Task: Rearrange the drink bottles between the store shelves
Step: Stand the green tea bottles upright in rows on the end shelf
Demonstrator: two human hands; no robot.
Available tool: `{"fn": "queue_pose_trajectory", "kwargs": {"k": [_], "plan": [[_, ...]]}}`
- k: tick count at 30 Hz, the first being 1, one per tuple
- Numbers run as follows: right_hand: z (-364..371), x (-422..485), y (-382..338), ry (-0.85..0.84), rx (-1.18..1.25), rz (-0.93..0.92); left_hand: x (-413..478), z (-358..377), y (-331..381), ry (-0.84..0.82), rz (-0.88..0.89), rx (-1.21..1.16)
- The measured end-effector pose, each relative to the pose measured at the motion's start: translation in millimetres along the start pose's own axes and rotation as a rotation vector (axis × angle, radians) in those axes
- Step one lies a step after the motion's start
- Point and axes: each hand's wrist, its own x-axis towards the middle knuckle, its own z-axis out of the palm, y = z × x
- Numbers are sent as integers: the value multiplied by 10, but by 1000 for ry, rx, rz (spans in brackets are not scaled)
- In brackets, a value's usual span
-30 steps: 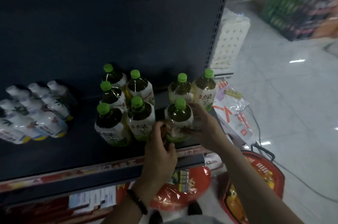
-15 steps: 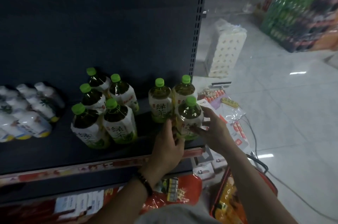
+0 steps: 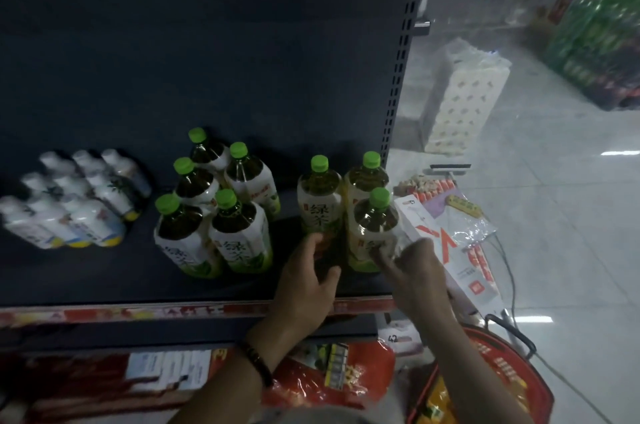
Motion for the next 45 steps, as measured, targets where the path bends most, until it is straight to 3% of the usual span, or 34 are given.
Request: {"fn": "queue_pose_trajectory", "kwargs": {"k": [3,10,15,24,28,38,45], "plan": [[237,-187,-106,-114,-27,43,-128,-331,-187,119,-4,20],[943,-325,-800,-197,71,-190,-312,-1193,-669,324,14,19],[1429,-299,-1148,-125,159,-274,-262,-1702,-966,120,33,6],[1836,-362,-1485,10,180,-140,-134,-2168,-1313,-257,127,-33],[1835,-362,-1651,-12,139,-137,-91,-2226,-1303,-389,114,-45],[1657,-448,-1631,9,-54,-227,-87,-1891,-1219,-356,-18,-113],[1386,-544,-1326,69,-96,-199,12,-1491,-1137,-358,63,-71]]}}
